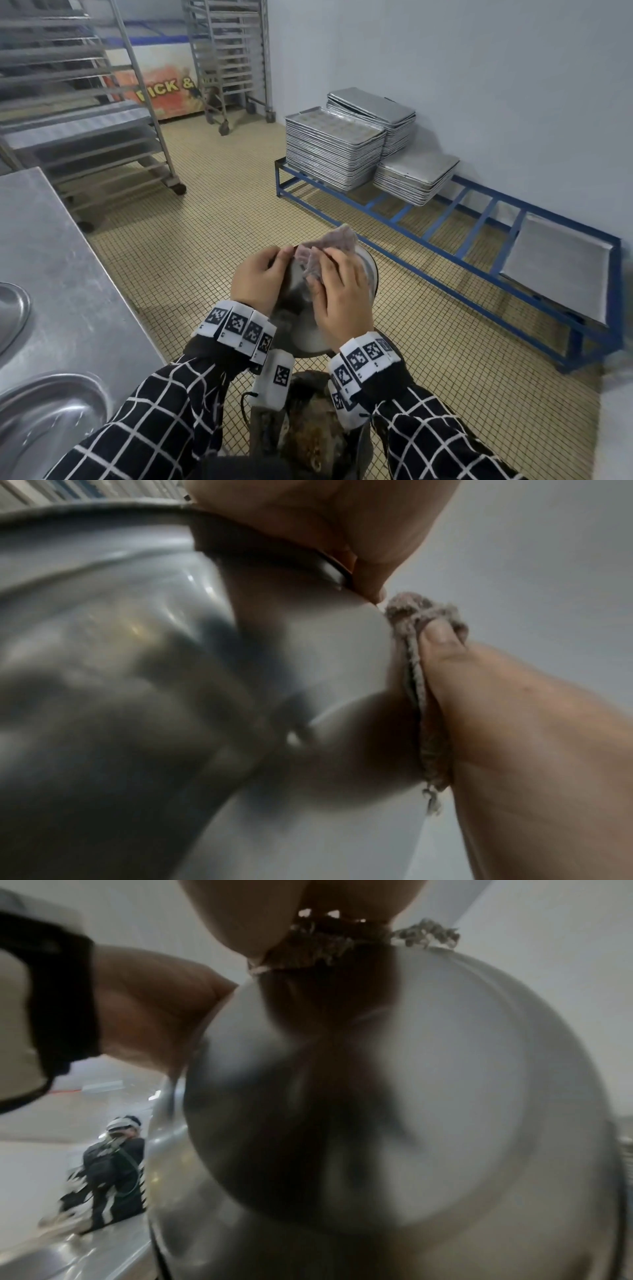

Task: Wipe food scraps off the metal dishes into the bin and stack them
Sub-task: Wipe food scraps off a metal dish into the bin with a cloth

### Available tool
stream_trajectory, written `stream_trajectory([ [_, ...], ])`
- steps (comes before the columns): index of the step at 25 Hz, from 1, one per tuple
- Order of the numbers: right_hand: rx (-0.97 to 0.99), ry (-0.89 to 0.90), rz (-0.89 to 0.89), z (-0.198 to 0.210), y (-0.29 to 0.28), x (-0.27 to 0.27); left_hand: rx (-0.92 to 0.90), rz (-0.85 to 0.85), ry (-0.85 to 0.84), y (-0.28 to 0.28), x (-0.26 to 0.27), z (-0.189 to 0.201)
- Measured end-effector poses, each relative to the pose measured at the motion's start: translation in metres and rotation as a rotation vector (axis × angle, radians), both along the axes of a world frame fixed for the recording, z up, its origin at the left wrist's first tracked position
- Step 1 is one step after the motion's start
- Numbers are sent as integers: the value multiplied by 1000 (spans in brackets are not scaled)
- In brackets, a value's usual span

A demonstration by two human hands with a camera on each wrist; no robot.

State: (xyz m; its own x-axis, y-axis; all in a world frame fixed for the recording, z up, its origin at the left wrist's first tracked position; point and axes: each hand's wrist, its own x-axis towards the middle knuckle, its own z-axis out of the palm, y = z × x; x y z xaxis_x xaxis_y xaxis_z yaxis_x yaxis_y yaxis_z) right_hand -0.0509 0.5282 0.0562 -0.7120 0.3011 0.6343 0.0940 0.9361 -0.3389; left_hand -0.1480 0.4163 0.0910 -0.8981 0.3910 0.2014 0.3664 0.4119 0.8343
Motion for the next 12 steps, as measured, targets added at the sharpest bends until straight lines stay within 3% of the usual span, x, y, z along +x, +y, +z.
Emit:
stream_trajectory([
  [5,-556,-23,-149,-3,48,7,67,25,-95,-5,3,-1],
  [7,-606,-54,-188,-6,56,13,73,42,-125,-8,3,-2],
  [9,-620,35,-154,3,46,14,63,60,-127,-7,3,1],
  [12,-448,72,49,16,11,6,53,61,-107,-1,6,6],
])
